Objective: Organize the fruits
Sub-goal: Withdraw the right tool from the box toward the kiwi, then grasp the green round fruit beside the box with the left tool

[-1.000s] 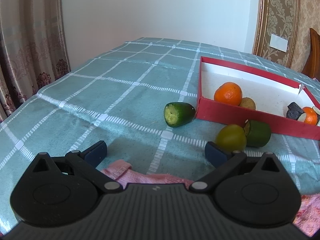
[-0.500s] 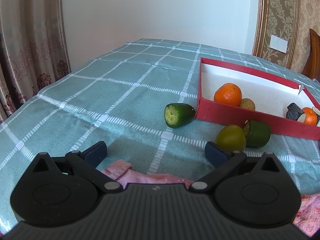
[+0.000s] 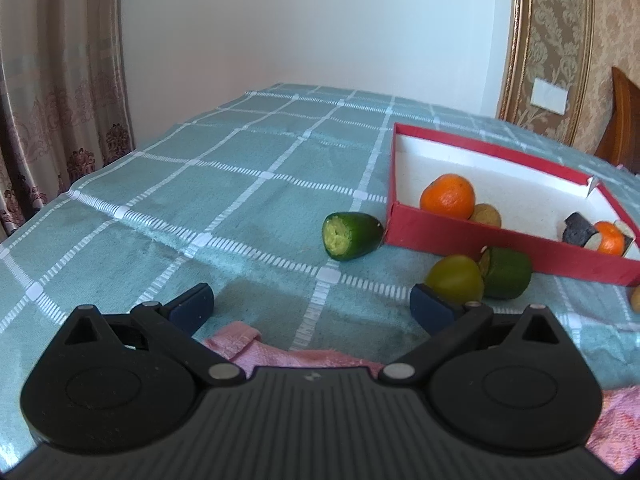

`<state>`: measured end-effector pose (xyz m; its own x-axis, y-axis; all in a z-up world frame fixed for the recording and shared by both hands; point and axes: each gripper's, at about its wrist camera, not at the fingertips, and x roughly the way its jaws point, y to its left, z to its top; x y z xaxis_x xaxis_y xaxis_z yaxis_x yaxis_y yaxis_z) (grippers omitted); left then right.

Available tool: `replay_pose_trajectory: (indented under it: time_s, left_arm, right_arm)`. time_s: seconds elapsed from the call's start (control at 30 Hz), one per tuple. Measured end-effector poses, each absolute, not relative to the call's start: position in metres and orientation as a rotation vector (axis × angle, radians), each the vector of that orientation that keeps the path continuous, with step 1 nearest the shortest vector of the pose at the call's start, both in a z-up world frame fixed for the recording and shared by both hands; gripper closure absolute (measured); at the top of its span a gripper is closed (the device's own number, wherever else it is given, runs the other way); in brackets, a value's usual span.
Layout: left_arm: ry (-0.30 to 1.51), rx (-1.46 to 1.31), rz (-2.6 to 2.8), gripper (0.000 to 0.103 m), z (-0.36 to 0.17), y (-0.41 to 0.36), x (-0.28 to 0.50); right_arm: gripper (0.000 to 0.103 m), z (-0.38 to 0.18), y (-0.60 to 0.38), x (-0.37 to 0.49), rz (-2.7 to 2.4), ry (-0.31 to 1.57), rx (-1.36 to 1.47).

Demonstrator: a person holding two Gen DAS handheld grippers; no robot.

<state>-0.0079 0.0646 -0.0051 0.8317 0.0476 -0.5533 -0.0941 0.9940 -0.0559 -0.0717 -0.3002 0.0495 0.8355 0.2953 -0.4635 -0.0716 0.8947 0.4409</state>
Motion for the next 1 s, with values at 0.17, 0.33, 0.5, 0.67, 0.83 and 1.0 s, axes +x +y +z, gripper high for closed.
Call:
replay_pose_trajectory:
  time_s: [0.17,0.33,0.5,0.67,0.83,1.0]
  left_arm:
    - [0.529,-0.069,0.051,0.0,-0.002,0.061,-0.015]
    - [0.499,0.004,0.051,0.0,0.001,0.049,-0.017]
    - [0.483,0.014,0.017,0.0,0.003,0.049,-0.021]
    - [0.439,0.012,-0.034,0.0,0.011,0.049,-0.03]
    - [0.427,0.077,-0.104,0.0,0.015,0.033,-0.028]
    - [0.457,0.176,-0.171,0.009,0.012,0.008,-0.021]
  right_arm:
    - [0.023,0.049,-0.3,-0.071,0.204,0.556,0.426]
    - [0.023,0.048,-0.3,-0.07,0.205,0.56,0.43]
    - [0.023,0.048,-0.301,-0.07,0.206,0.561,0.431]
    - [0.023,0.048,-0.301,-0.07,0.208,0.563,0.432]
    - [0.023,0.048,-0.3,-0.069,0.208,0.564,0.433]
    - [0.023,0.048,-0.301,-0.07,0.208,0.564,0.437]
